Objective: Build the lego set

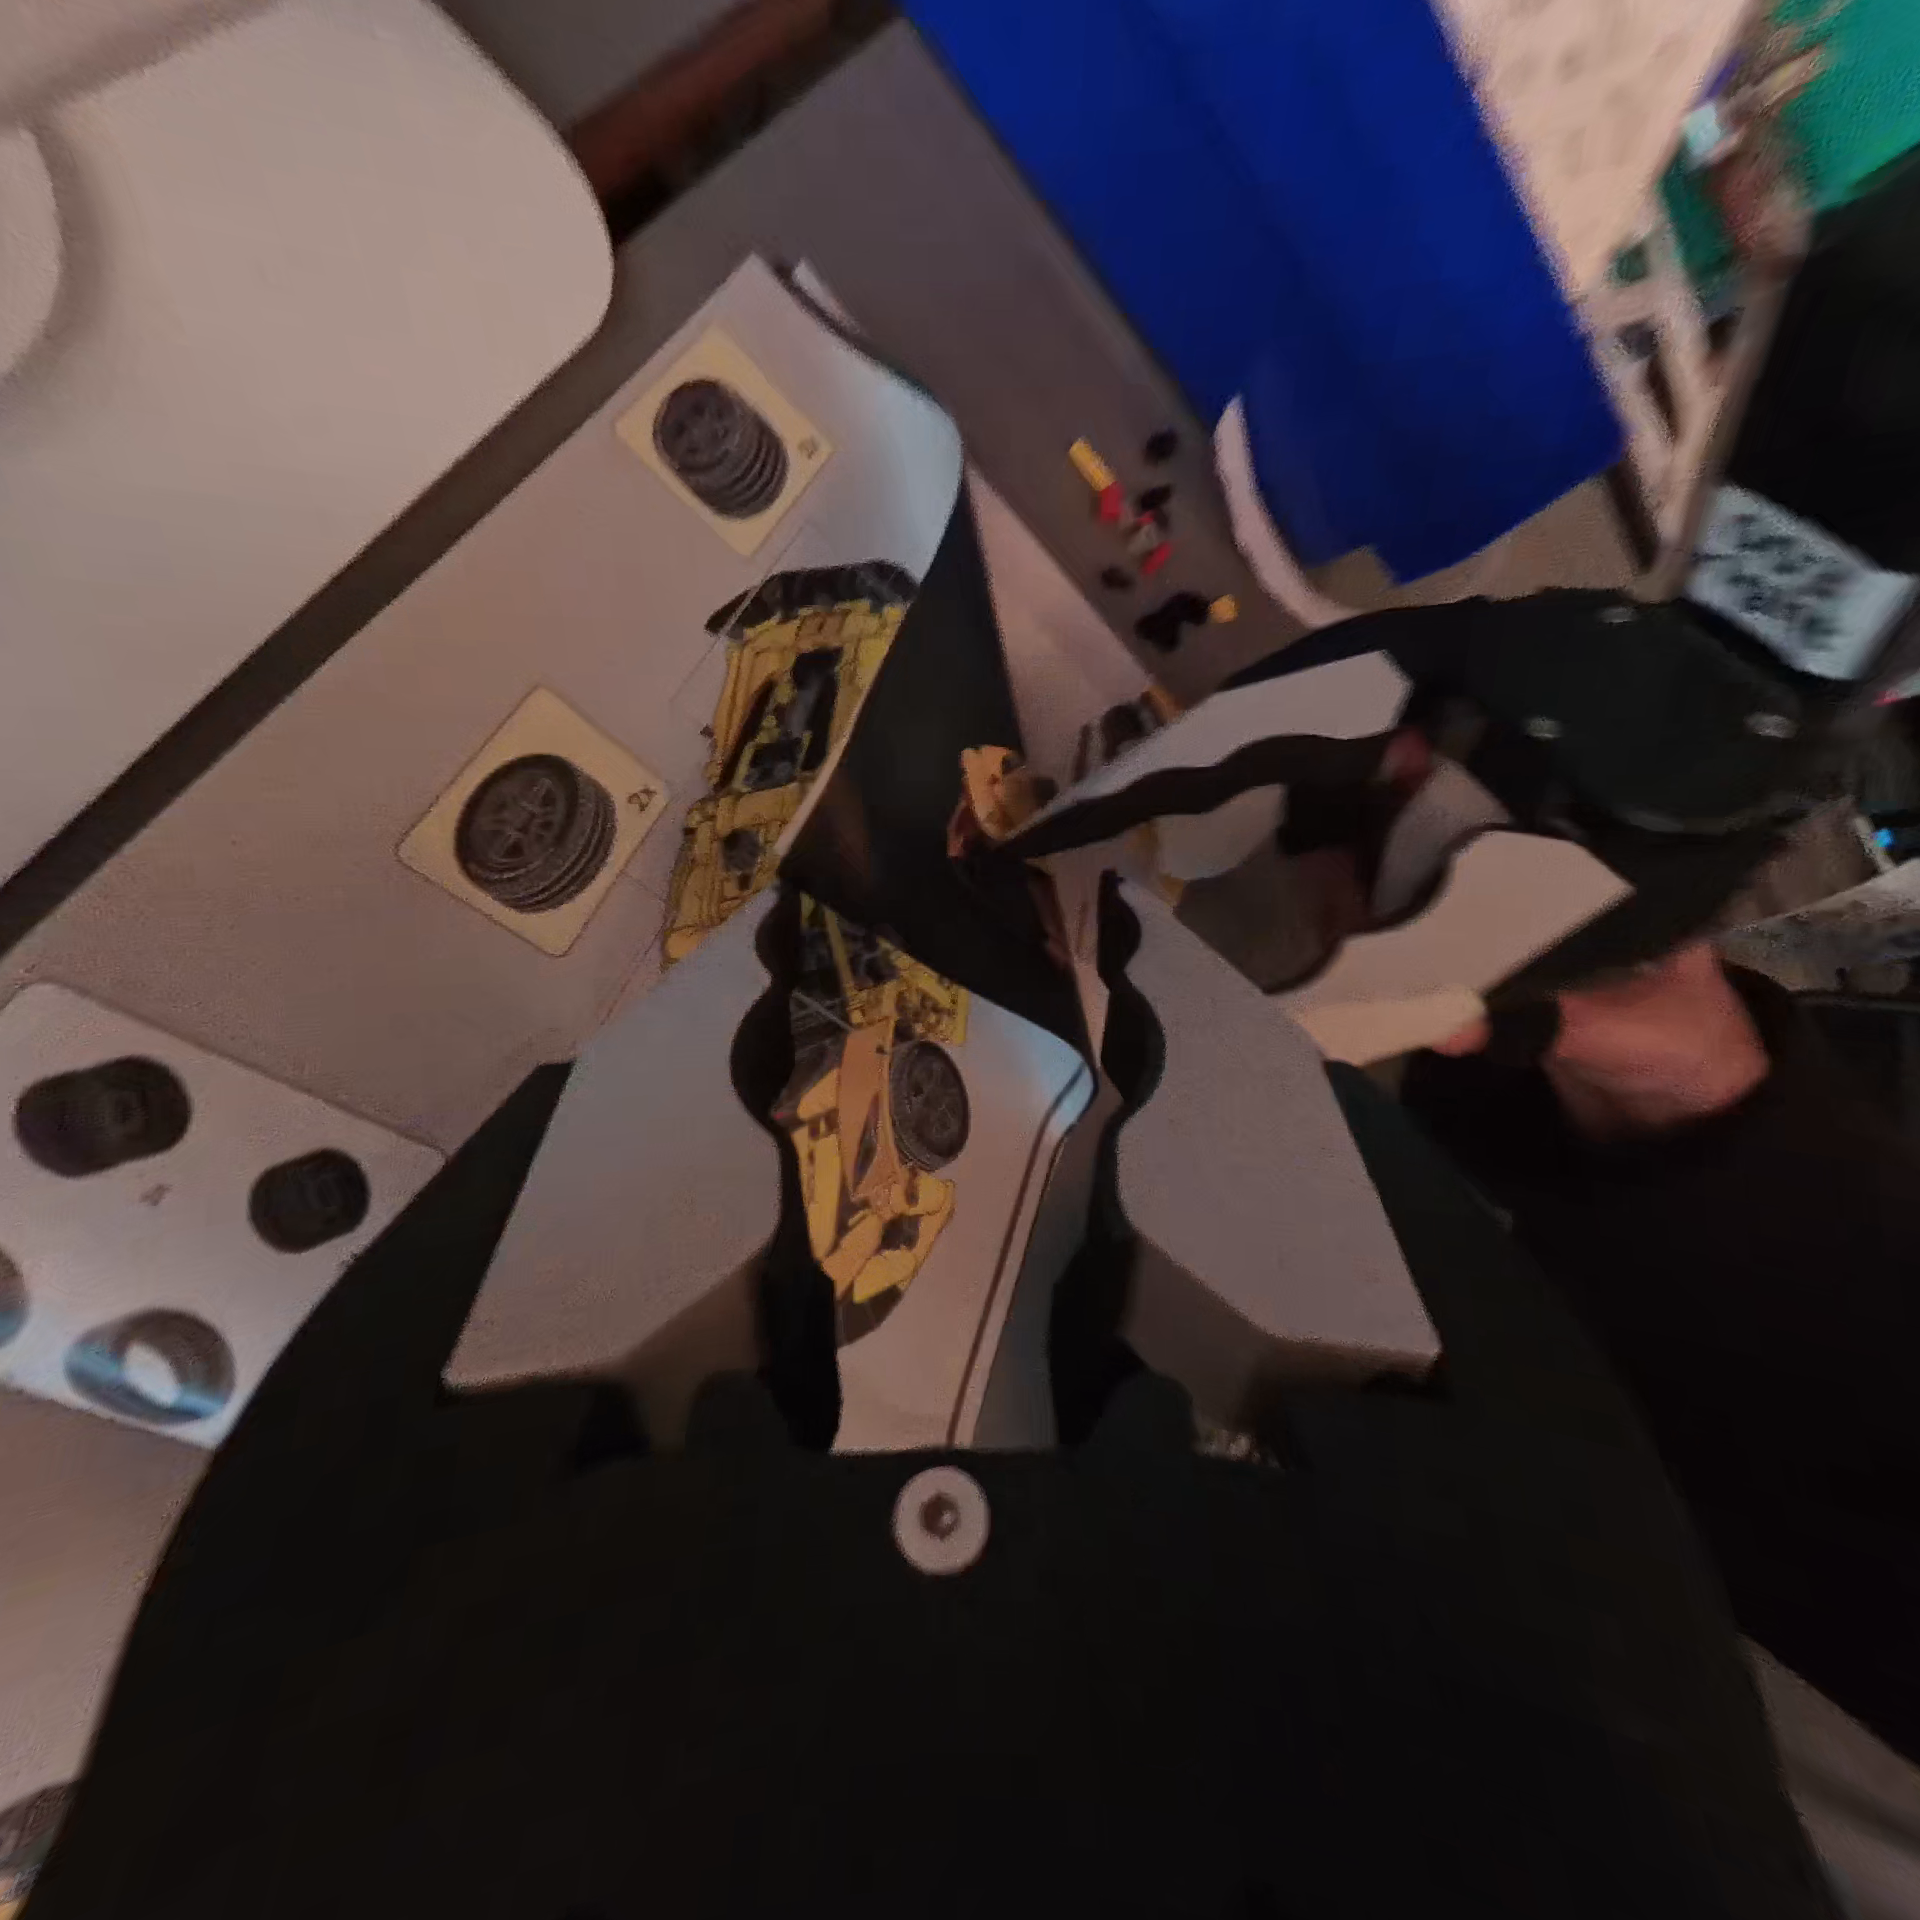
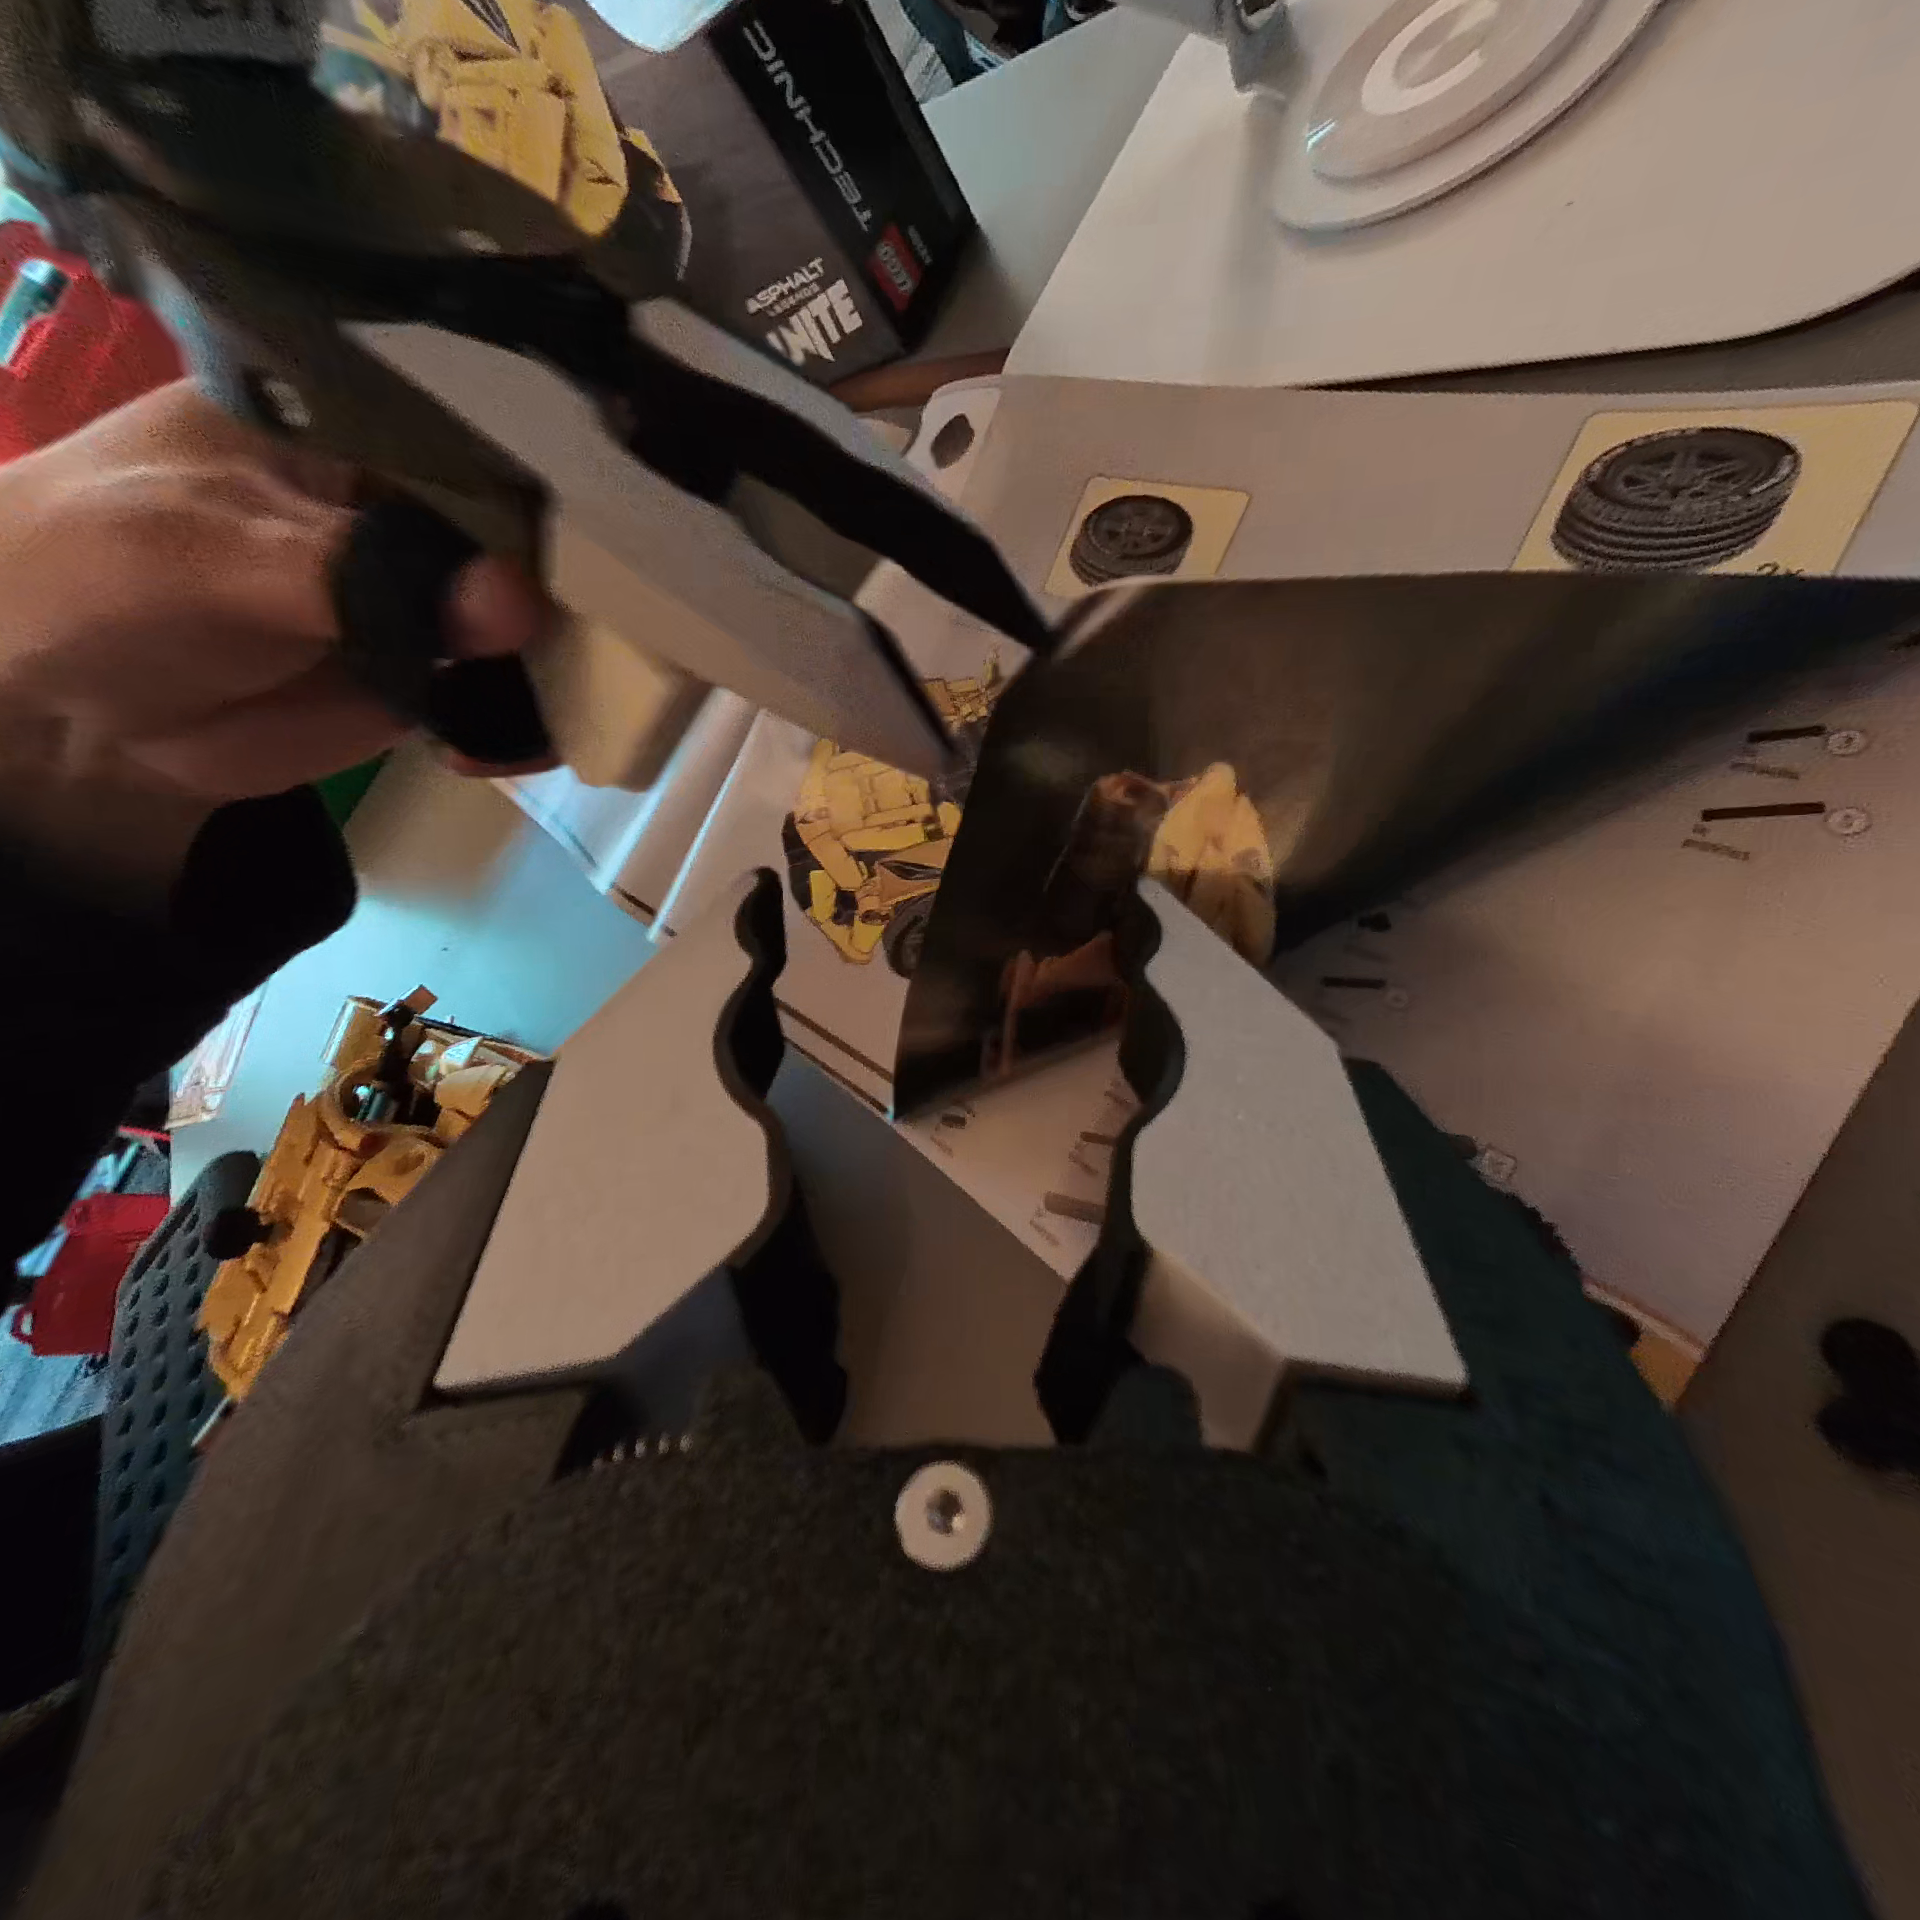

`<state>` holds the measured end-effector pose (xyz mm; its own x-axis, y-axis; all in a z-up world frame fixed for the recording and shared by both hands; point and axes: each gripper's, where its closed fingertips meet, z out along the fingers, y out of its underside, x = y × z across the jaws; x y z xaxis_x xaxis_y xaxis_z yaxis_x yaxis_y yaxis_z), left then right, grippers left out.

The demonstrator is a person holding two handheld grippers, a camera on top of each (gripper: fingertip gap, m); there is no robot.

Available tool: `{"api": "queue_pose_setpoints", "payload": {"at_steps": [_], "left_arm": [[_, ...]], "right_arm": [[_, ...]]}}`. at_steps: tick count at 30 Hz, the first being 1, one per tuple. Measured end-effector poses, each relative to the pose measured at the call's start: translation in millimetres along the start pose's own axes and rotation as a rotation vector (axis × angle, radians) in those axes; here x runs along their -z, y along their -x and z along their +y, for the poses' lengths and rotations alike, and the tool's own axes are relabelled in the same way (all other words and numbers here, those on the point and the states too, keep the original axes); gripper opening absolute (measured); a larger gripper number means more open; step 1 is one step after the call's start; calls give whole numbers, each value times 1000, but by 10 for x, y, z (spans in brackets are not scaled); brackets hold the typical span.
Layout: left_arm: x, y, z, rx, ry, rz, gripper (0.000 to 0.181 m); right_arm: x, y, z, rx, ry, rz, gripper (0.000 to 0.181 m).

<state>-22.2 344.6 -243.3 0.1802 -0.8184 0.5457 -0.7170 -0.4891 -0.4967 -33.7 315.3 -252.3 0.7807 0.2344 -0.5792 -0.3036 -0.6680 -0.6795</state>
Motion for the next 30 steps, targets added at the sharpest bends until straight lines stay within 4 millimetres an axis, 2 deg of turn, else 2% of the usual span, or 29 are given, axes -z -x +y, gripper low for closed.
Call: {"api": "queue_pose_setpoints", "payload": {"at_steps": [2,6,7,9,11,13,15,16,19,21,22,24,26,28,29,30], "left_arm": [[-128,-47,32,24,72,27,57],[-202,-93,60,68,89,74,15],[-196,-85,49,100,72,85,13],[-128,-153,3,141,17,154,12],[11,-218,-86,139,-78,203,12],[144,-355,-123,119,-130,288,11],[254,-614,-92,91,-132,431,14],[290,-682,-64,80,-123,458,18],[400,-709,-109,13,-185,422,43],[554,-742,-202,8,-253,435,60],[645,-737,-267,14,-297,437,62],[742,-694,-361,-1,-362,409,62],[636,-696,-293,-54,-316,375,62],[502,-784,-188,-108,-252,373,60],[450,-810,-143,-138,-228,357,46],[411,-820,-98,-164,-204,339,22]], "right_arm": [[20,27,-12,-12,-10,-24,62],[82,53,-17,5,0,-55,60],[111,25,-14,13,9,-45,59],[200,-68,-25,28,9,-1,53],[284,-225,-53,28,-7,81,55],[282,-296,-73,22,-17,116,71],[204,-160,-150,22,-78,26,86],[169,-43,-182,12,-104,-49,86],[154,186,-302,-50,-175,-207,74],[157,238,-347,-63,-202,-256,70],[157,250,-355,-60,-207,-268,69],[163,293,-383,-29,-223,-288,67],[162,372,-395,2,-224,-315,66],[137,398,-372,30,-207,-300,65],[130,408,-360,41,-201,-296,64],[129,415,-353,46,-199,-294,64]]}}
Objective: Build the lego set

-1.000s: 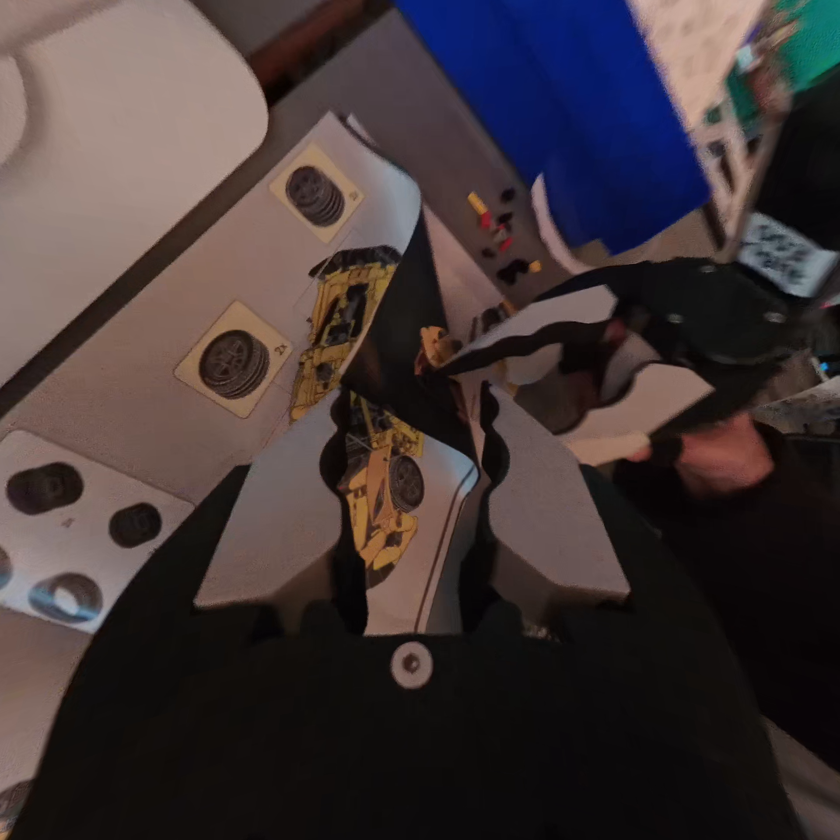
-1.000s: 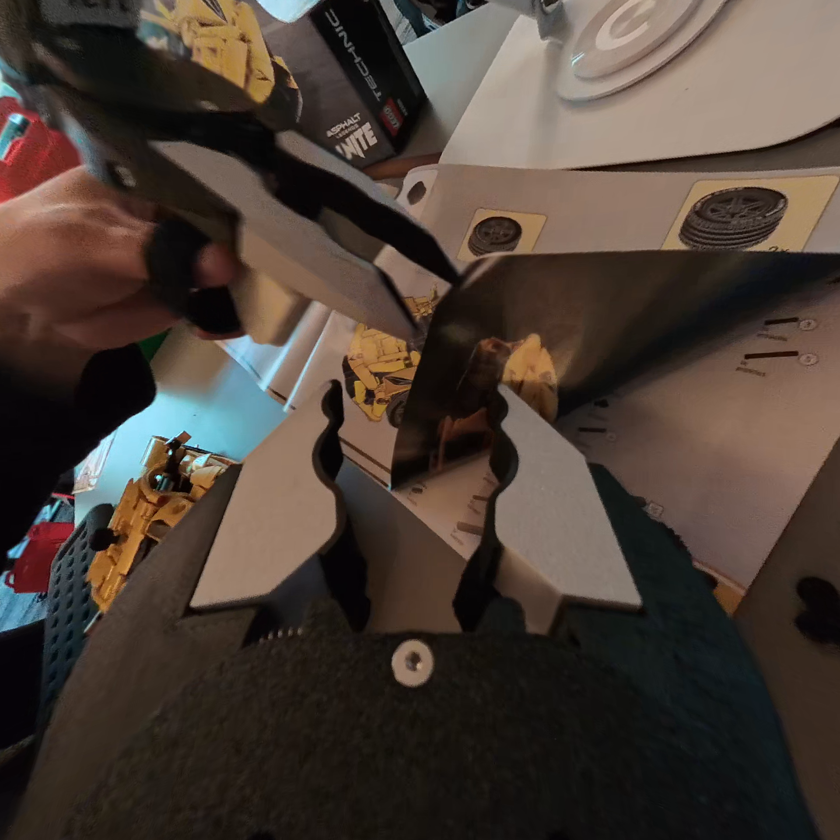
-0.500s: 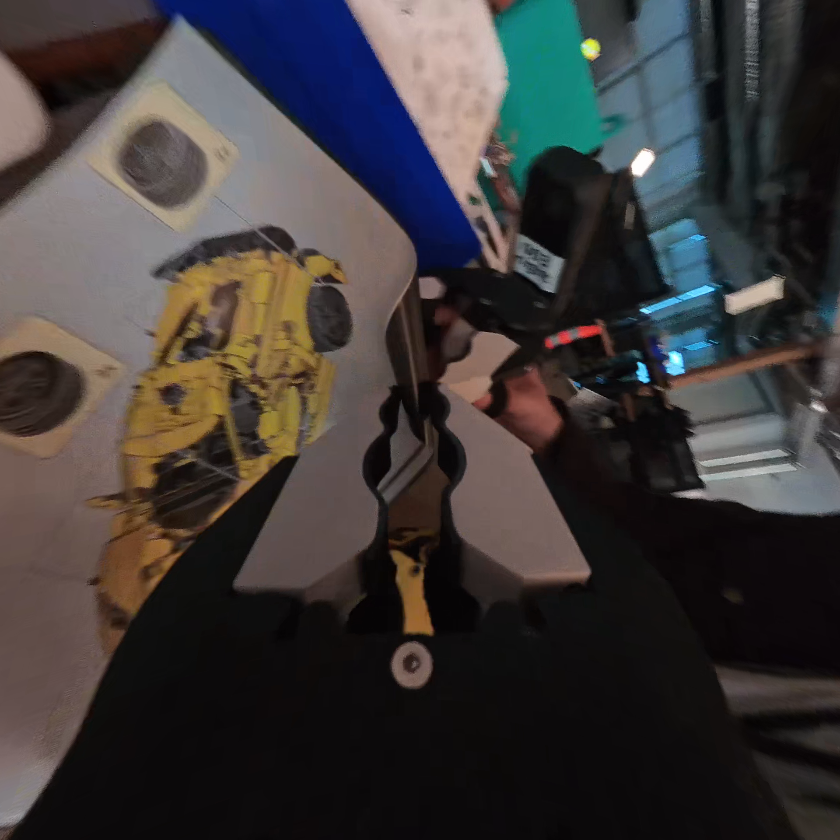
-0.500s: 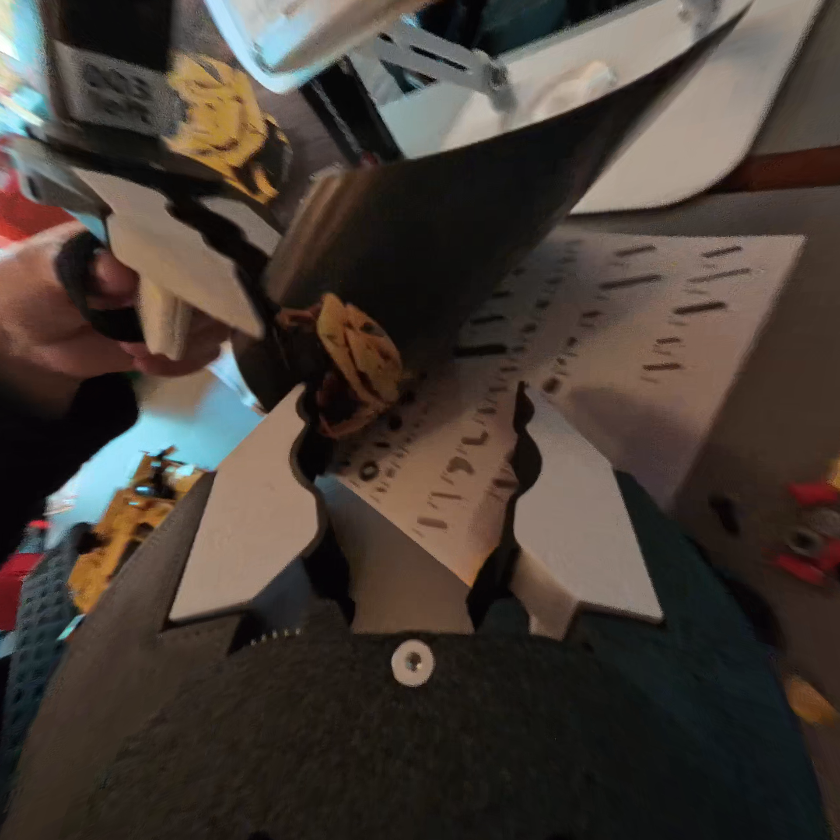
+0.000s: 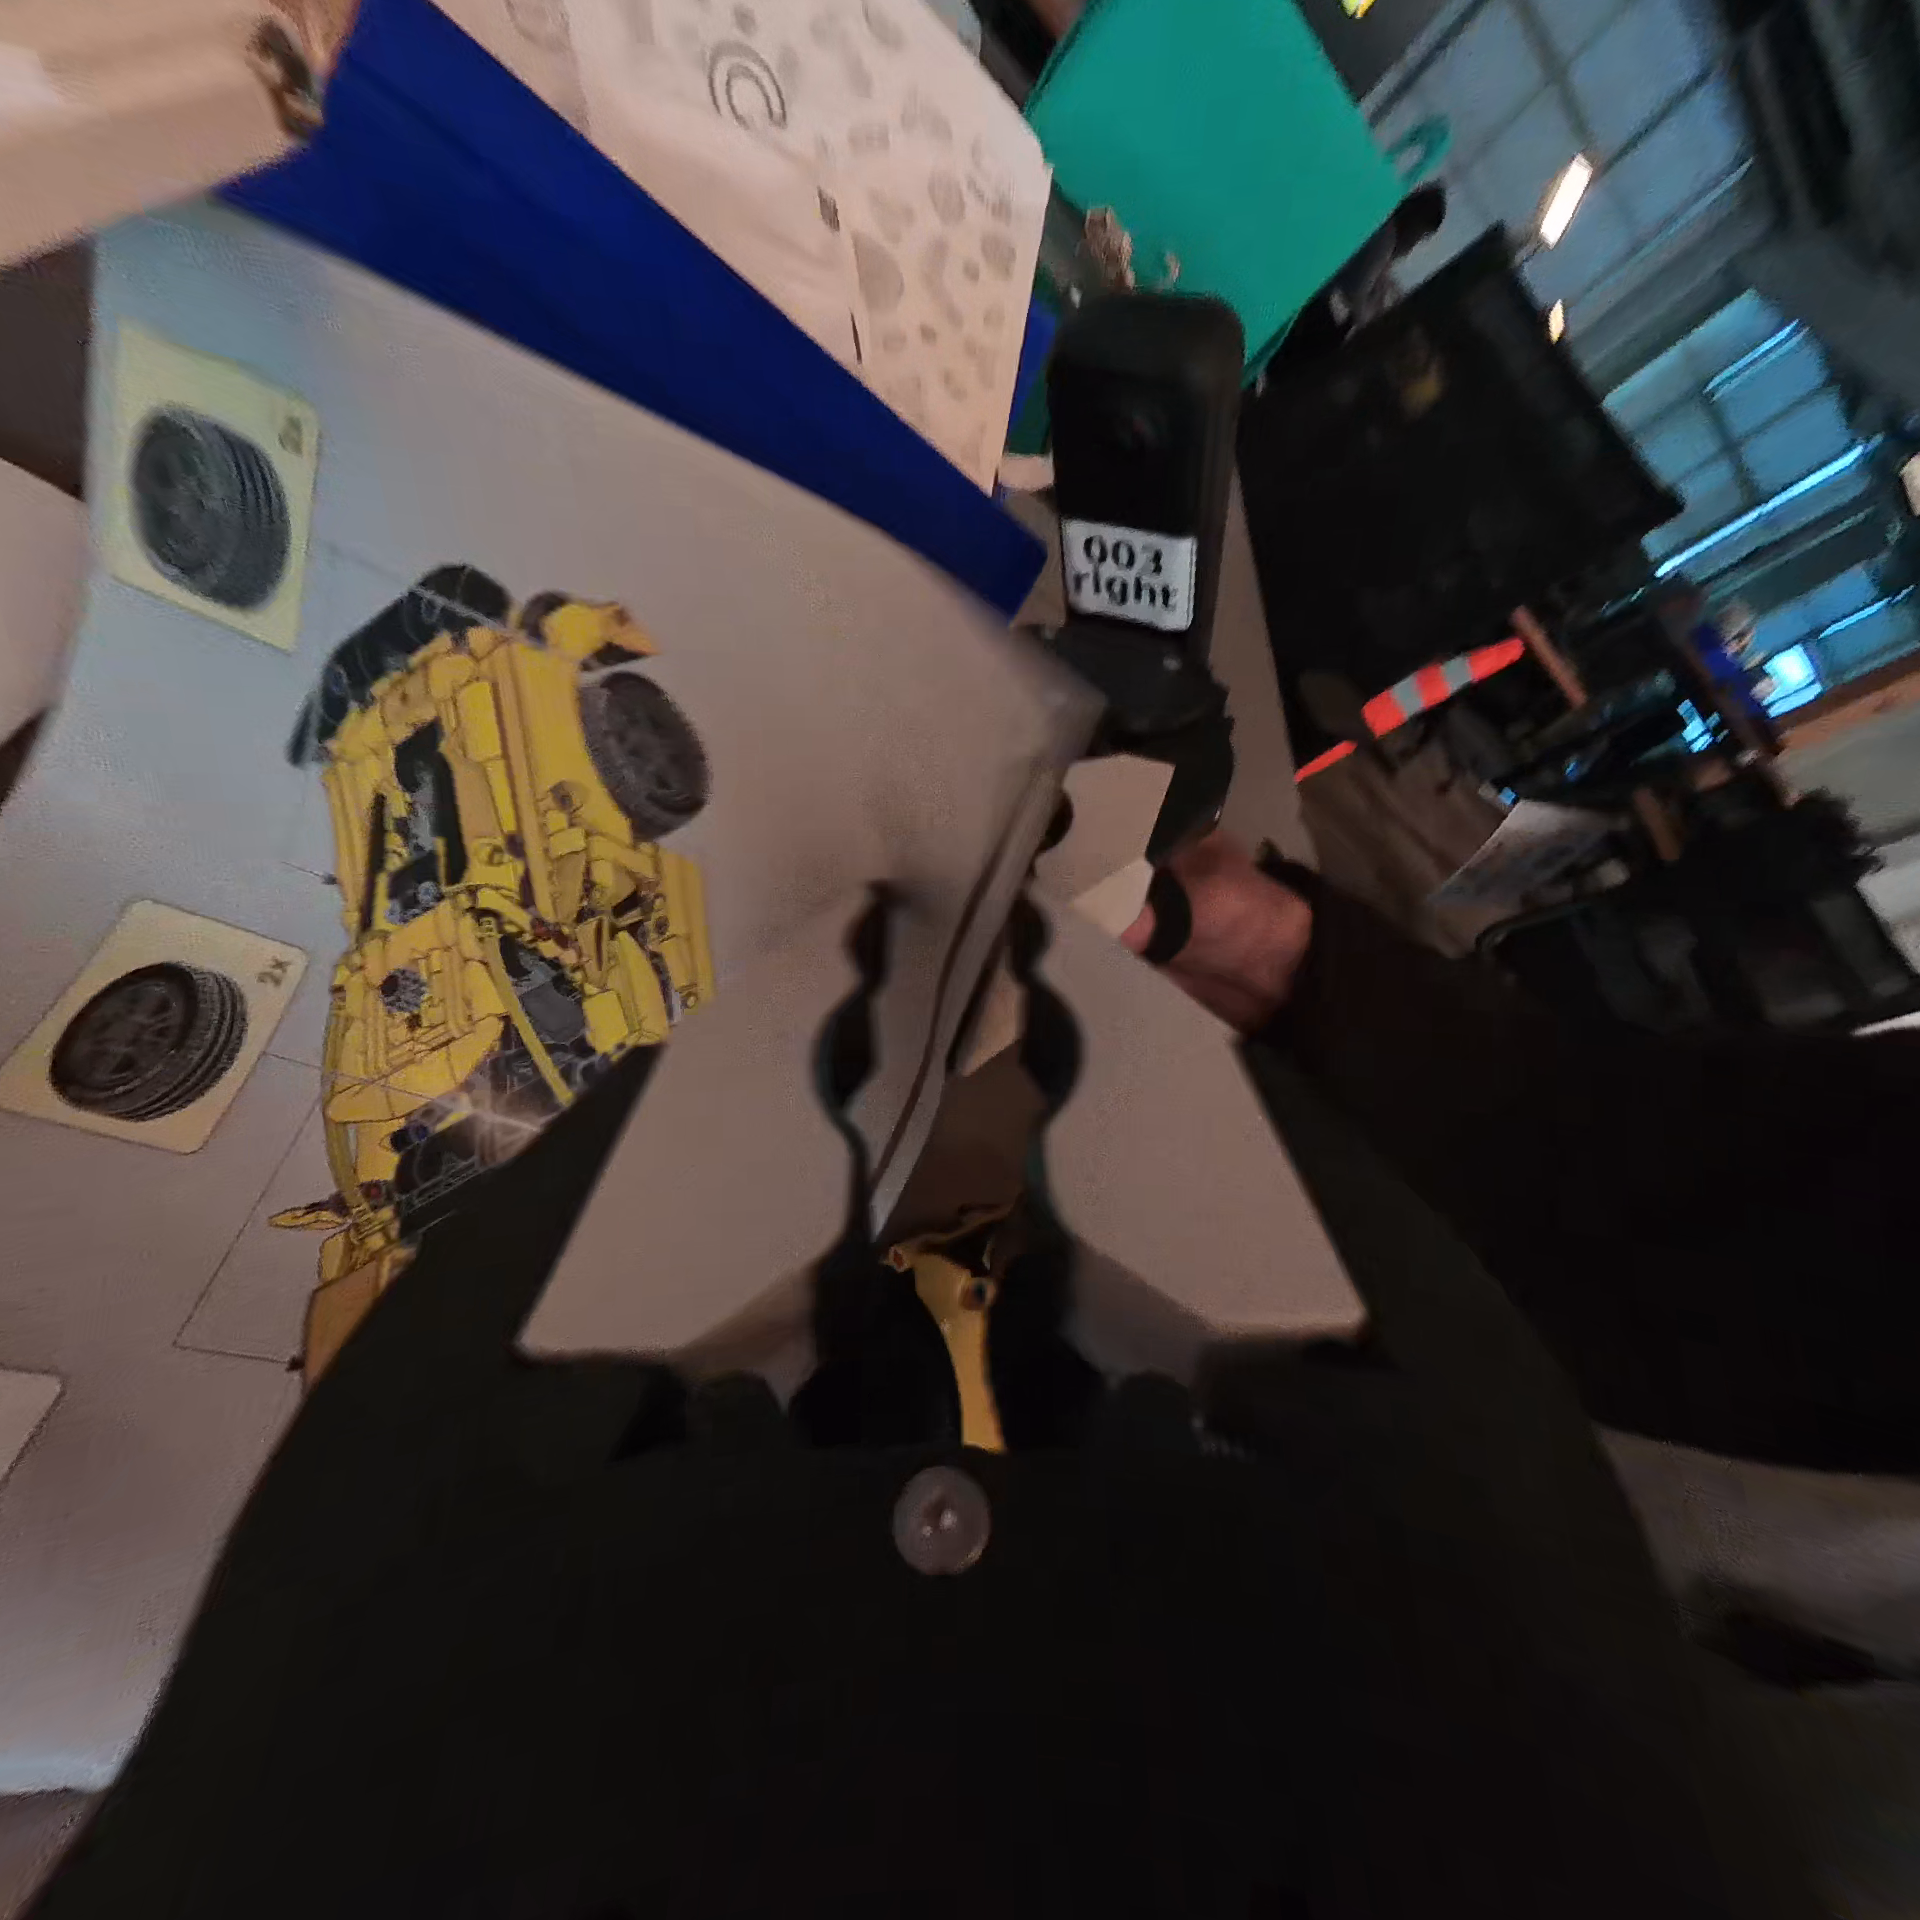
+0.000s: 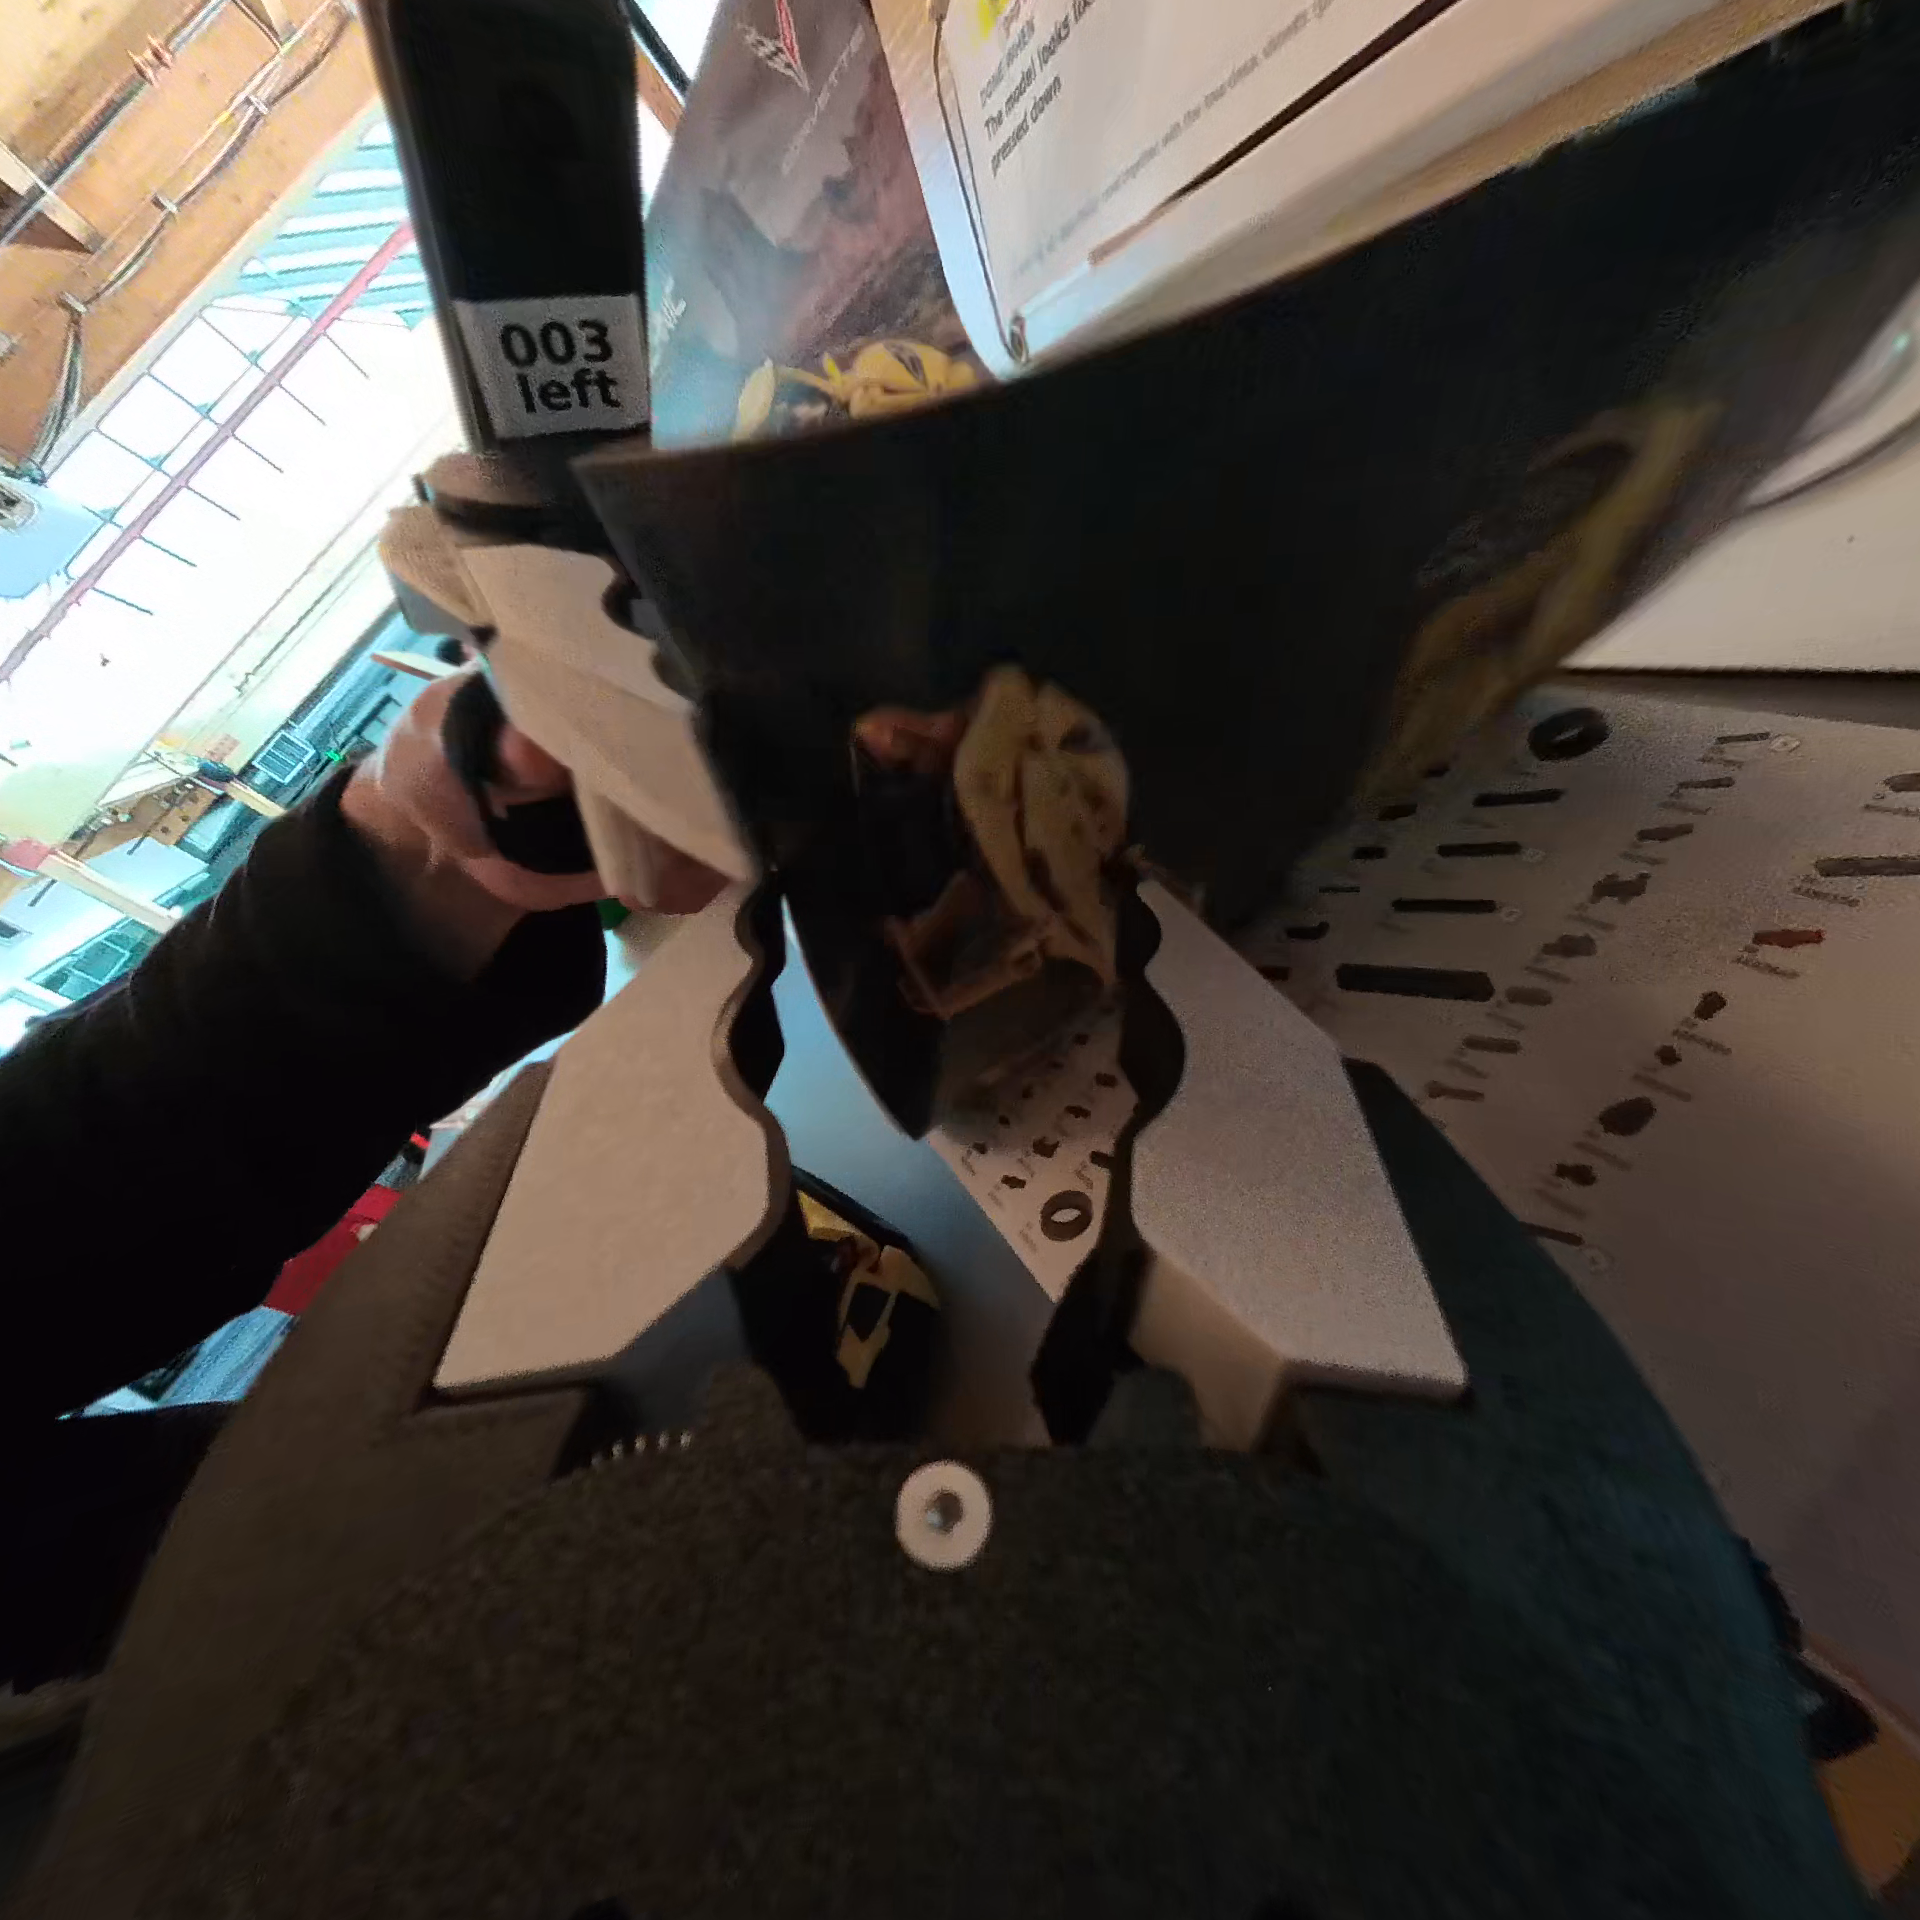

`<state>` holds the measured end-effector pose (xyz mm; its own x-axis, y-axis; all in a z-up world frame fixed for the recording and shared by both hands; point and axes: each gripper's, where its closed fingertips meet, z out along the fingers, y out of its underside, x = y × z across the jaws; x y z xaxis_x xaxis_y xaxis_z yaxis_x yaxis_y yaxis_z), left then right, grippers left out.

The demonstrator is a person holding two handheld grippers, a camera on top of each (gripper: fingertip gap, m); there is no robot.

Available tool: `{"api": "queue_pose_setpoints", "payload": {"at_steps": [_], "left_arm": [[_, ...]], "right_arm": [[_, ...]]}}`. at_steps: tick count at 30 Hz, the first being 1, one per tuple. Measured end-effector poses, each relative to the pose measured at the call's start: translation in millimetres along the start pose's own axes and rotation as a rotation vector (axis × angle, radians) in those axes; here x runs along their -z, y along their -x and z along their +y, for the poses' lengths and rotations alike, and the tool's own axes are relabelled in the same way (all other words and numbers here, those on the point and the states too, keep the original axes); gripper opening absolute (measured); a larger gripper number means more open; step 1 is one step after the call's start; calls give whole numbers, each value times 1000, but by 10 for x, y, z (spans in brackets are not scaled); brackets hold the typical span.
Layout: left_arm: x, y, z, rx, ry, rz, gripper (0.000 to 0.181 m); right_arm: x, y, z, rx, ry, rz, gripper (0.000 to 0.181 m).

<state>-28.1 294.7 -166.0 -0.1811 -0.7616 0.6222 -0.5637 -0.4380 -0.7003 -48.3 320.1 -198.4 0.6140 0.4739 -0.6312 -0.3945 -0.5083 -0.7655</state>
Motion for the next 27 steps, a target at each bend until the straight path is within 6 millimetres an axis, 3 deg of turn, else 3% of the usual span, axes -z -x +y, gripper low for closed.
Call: {"api": "queue_pose_setpoints", "payload": {"at_steps": [2,12,19,23,27], "left_arm": [[-20,-51,6,-32,-2,9,1],[35,-209,-30,-74,-37,57,7],[124,-214,-11,-61,-68,81,7],[273,-195,12,-48,-91,83,1],[666,-120,58,-8,-162,20,0]], "right_arm": [[14,-21,-12,-5,-7,12,64],[66,31,-74,16,-23,-11,70],[77,30,-70,-1,-26,-25,70],[125,10,-93,-23,-39,-25,69],[301,-77,-185,-43,-87,14,65]]}}
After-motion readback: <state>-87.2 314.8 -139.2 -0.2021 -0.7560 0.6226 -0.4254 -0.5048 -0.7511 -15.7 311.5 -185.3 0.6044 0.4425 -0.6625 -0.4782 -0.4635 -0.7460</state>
